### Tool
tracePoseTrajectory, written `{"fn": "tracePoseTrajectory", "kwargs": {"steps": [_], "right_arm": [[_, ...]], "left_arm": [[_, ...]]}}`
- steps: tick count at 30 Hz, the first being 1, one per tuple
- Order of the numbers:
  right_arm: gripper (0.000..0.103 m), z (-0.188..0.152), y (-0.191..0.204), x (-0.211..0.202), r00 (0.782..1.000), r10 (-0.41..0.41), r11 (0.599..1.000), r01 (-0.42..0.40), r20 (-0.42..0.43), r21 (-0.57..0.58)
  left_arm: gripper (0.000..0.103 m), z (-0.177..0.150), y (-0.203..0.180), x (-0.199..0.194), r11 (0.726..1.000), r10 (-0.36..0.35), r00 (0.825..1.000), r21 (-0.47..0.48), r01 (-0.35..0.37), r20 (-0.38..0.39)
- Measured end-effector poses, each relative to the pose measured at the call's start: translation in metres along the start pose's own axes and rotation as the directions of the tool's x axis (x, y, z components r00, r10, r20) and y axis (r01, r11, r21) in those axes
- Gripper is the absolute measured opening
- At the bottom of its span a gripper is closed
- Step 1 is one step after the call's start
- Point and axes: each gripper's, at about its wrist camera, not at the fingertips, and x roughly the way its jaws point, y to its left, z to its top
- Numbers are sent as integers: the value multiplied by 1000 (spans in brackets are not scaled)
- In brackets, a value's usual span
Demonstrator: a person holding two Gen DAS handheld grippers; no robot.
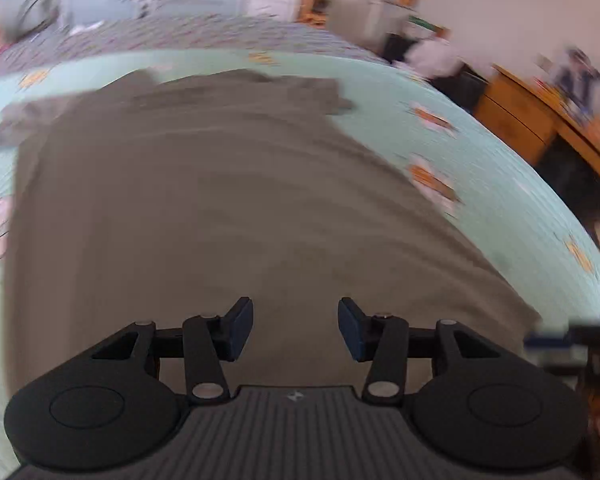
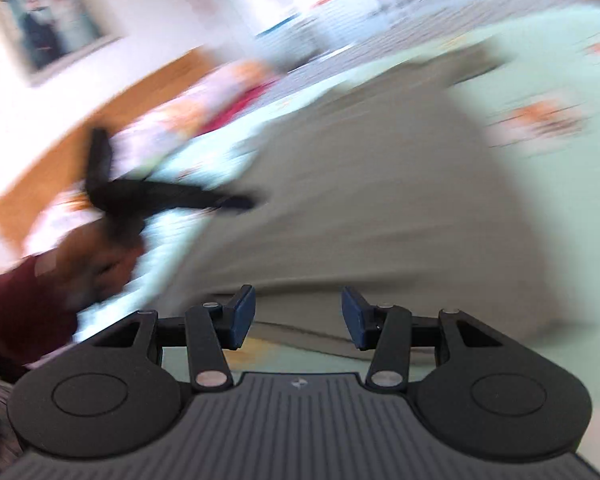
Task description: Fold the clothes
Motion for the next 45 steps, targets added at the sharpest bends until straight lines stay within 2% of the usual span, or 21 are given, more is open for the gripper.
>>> {"fn": "tracePoseTrajectory", "kwargs": {"steps": [4, 9, 15, 18, 25, 29, 32, 35, 37, 38, 39, 43, 45], "right_arm": [[49, -11, -37, -33, 989, -133, 989, 128, 71, 77], [48, -28, -50, -28, 959, -268, 961, 273, 96, -40], [48, -37, -63, -26, 933, -336, 931, 349, 126, -103], [48, -36, -64, -22, 925, -358, 916, 375, 128, -144], [48, -29, -59, -4, 911, -393, 874, 412, 124, -256], [48, -25, -56, -1, 923, -361, 889, 384, 136, -250], [48, -25, -51, 8, 922, -362, 874, 387, 139, -294], [46, -24, -51, 14, 926, -351, 874, 378, 142, -305], [25, -21, -54, 14, 933, -328, 891, 358, 147, -279], [4, -20, -56, 13, 936, -322, 902, 349, 144, -255], [0, -19, -58, 13, 939, -315, 911, 341, 141, -231], [0, -14, -75, -4, 953, -274, 959, 281, 126, -38], [0, -12, -81, -6, 957, -267, 964, 266, 114, 23]], "left_arm": [[51, -15, -46, 6, 995, -20, 999, 95, 23, -32], [51, -19, -72, 26, 991, 9, 995, 136, 5, -98], [52, -14, -88, 42, 985, 46, 992, 173, -25, -117], [52, -11, -91, 50, 983, 76, 989, 177, -52, -129], [53, -12, -90, 53, 985, 60, 987, 167, -35, -148], [54, -13, -91, 49, 982, 43, 989, 189, -16, -139], [54, -15, -88, 39, 979, 21, 991, 205, 6, -130], [55, -20, -81, 26, 970, 58, 993, 241, -31, -105], [56, -24, -73, 20, 965, 104, 991, 251, -79, -88], [56, -26, -65, 18, 966, 127, 988, 235, -104, -87], [56, -26, -55, 16, 970, 149, 985, 208, -128, -91], [56, -30, -11, 9, 978, 206, 971, 40, -203, -118], [56, -32, 4, 7, 974, 223, 965, -16, -227, -135]]}}
